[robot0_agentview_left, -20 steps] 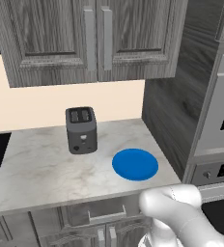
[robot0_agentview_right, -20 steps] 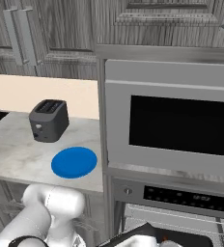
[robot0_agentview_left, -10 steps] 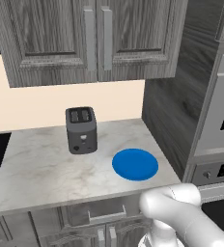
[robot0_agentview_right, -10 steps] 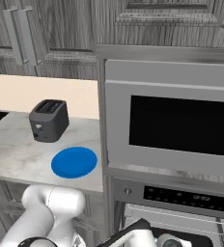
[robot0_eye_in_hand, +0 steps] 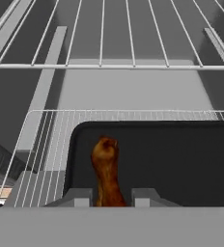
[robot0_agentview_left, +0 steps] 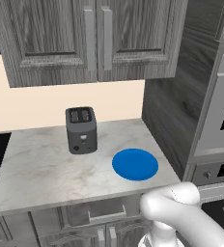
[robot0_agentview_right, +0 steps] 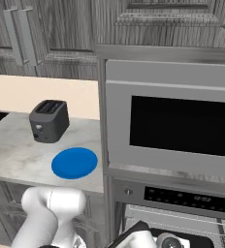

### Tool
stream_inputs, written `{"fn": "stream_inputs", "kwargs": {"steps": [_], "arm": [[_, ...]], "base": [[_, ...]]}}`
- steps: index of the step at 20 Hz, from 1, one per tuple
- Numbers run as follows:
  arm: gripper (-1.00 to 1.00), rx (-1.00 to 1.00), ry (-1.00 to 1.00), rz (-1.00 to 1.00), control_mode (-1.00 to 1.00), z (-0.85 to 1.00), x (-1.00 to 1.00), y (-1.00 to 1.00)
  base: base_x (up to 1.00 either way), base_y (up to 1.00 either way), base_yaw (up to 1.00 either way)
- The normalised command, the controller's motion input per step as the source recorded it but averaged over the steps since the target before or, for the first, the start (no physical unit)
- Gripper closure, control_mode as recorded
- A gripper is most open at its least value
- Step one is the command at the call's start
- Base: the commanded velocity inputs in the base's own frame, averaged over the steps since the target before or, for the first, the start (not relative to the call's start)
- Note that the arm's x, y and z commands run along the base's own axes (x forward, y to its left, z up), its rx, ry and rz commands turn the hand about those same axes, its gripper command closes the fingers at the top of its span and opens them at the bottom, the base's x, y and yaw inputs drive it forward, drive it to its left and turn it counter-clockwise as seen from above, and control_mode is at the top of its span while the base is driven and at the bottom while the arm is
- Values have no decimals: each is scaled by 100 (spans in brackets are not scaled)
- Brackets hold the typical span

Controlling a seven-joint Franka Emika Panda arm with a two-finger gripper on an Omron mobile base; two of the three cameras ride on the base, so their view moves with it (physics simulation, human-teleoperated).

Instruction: Place the chicken drumstick on the bottom rack of the oven.

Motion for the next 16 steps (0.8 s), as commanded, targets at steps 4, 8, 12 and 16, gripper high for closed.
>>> {"fn": "stream_inputs", "kwargs": {"steps": [4, 8, 12, 16], "arm": [[100, 0, 0, 0, -100, -35, 21, 0], [100, 0, 0, 0, -100, -28, 7, 0], [100, 0, 0, 0, -100, -9, 0, 0], [-100, 0, 0, 0, -100, -7, 0, 0]], "base": [[0, 0, 0], [0, 0, 0], [0, 0, 0], [0, 0, 0]]}}
